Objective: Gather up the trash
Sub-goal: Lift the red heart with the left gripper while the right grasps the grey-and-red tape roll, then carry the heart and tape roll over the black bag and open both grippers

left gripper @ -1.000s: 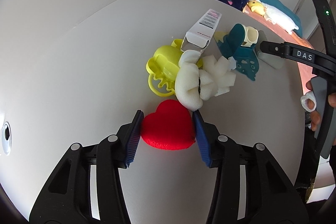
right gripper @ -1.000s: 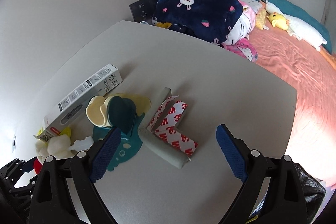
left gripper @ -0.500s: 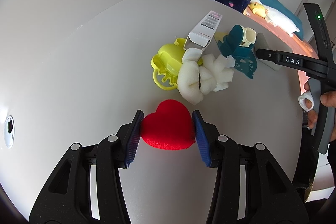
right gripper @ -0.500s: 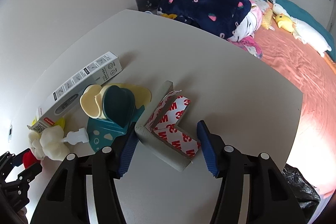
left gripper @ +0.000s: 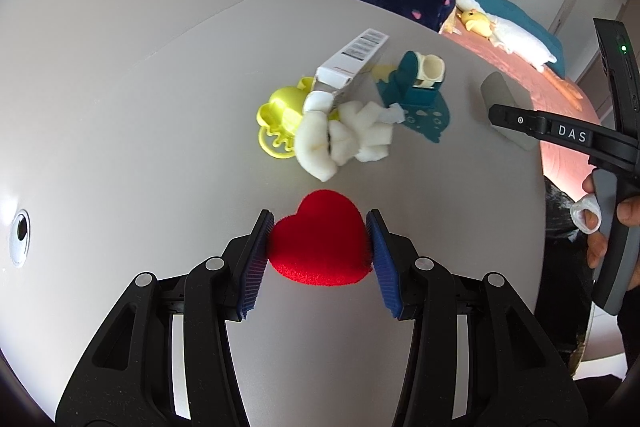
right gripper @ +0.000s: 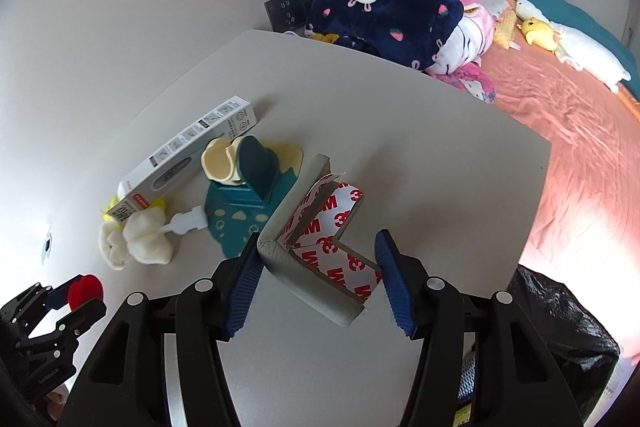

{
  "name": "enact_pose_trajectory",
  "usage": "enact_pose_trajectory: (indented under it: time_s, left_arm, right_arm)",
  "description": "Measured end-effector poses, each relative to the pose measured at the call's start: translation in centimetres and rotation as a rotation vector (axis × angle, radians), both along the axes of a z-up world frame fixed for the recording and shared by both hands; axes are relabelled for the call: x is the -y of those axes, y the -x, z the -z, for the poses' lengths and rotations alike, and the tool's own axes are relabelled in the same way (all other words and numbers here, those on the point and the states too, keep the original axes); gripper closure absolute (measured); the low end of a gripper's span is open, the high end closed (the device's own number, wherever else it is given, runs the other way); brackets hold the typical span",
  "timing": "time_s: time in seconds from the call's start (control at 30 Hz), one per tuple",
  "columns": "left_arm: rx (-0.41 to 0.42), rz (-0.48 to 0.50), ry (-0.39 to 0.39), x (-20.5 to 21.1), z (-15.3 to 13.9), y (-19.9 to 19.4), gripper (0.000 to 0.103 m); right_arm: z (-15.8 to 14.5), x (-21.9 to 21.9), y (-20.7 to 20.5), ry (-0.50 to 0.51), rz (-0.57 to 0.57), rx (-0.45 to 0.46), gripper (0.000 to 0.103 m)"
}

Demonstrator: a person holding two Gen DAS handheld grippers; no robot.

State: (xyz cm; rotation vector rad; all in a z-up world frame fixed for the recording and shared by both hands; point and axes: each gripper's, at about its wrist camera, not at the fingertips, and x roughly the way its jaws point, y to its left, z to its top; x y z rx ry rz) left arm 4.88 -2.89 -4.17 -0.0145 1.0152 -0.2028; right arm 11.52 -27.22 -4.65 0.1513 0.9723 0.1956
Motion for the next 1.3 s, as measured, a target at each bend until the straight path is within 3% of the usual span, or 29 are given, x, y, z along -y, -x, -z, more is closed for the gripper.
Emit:
enact_pose_trajectory:
  time_s: [0.5, 1.3]
  left_arm:
    - [0.039, 0.080, -0.006, 4.1, -2.1, 2.5, 0.056]
    - [0.061, 0.268, -0.015, 13.3, -3.5, 4.2, 0.056]
  right_arm:
    - [-3.5, 2.8, 6.1, -0.049, 0.004, 0.048, 0.045]
    - [-4.2, 10.7, 12.7, -0.076, 0.137, 0.072, 0.045]
